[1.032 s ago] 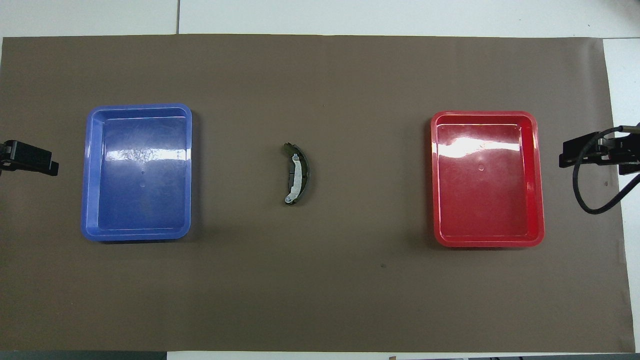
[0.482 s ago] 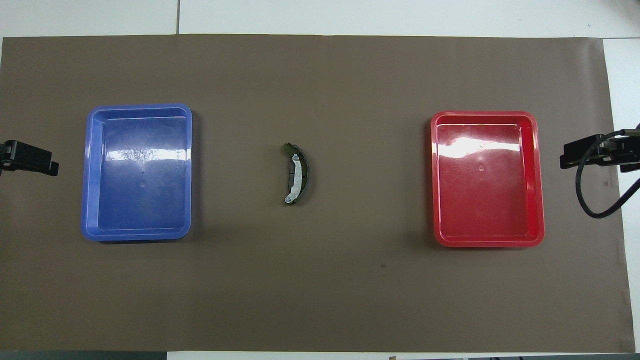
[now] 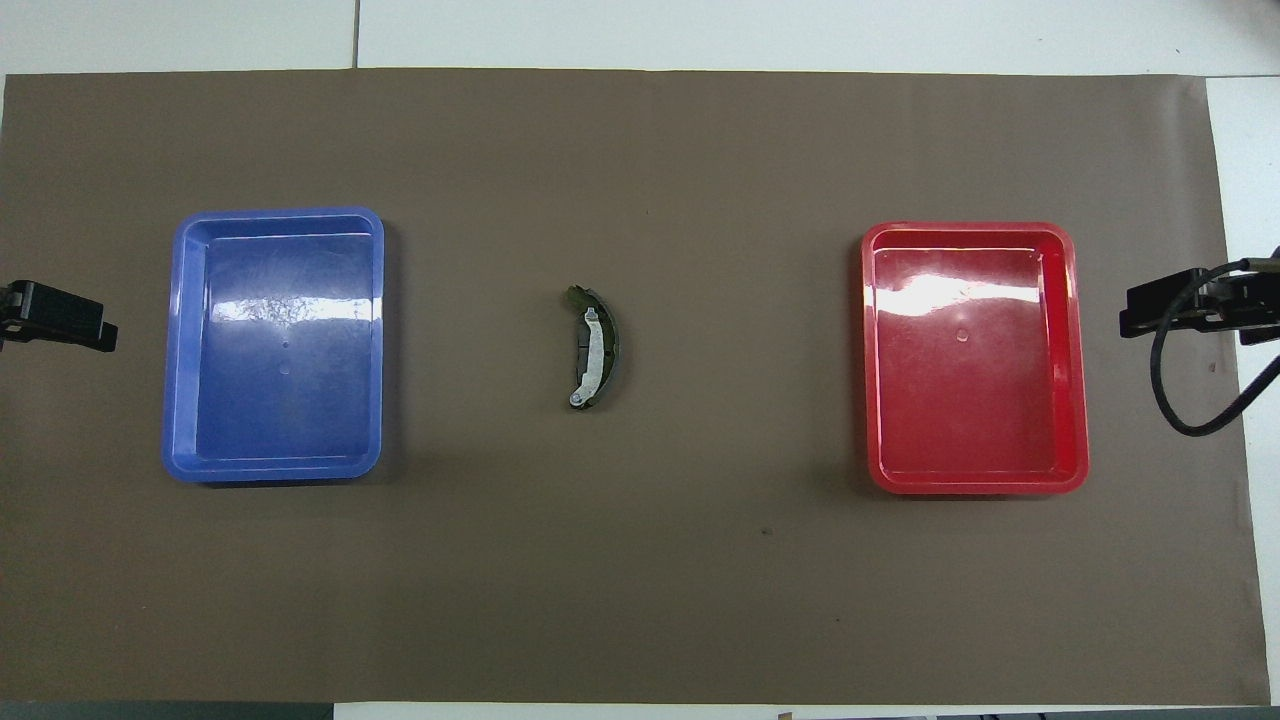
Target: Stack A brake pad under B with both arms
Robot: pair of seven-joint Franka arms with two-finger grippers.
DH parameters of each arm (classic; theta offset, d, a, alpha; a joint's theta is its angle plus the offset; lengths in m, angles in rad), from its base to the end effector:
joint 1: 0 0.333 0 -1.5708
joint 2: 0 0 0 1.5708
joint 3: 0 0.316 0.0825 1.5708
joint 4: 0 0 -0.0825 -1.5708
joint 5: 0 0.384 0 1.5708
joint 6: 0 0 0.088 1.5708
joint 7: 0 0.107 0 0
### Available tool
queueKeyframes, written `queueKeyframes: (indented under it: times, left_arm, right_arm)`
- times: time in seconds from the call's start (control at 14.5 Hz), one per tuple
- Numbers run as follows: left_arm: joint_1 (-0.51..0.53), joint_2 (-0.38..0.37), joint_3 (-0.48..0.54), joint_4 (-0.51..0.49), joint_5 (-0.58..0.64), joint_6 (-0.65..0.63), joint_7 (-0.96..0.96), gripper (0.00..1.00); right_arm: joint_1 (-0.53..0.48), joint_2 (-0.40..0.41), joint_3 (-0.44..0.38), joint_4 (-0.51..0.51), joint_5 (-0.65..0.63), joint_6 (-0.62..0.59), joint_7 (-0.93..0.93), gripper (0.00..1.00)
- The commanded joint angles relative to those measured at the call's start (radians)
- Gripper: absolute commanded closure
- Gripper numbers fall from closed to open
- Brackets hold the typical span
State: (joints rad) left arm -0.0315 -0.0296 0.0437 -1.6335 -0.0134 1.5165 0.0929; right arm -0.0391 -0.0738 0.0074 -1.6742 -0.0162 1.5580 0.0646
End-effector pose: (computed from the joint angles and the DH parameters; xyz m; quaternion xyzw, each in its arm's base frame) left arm 0.5379 0.0054 0.6068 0.9982 -0.0404 -0.0433 0.0096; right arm 0.5283 -0.0184 0.6147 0.9986 -0.0481 -0.0211 0.0087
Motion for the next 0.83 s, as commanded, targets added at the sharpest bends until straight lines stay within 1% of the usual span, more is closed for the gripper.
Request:
queueKeyframes:
  times: [0.0,0.21,0.28,0.76]
  left_arm:
    - [0.004,-0.032,-0.004,-0.037,0.018,0.014,-0.012,0.0]
    - [0.004,-0.033,-0.004,-0.038,0.018,0.014,-0.012,0.0]
    - [0.004,-0.033,-0.004,-0.037,0.018,0.014,-0.012,0.0]
    - [0.004,-0.033,-0.004,-0.039,0.018,0.014,-0.012,0.0]
  right_arm:
    - [-0.008,0.0,0.005,0.001,0.004,0.004,-0.019,0.0]
    - [-0.008,-0.001,0.005,-0.004,0.004,0.011,-0.022,0.0]
    - [-0.008,-0.001,0.005,-0.004,0.004,0.032,-0.022,0.0]
    - [-0.008,-0.001,0.005,-0.006,0.002,0.031,-0.023,0.0]
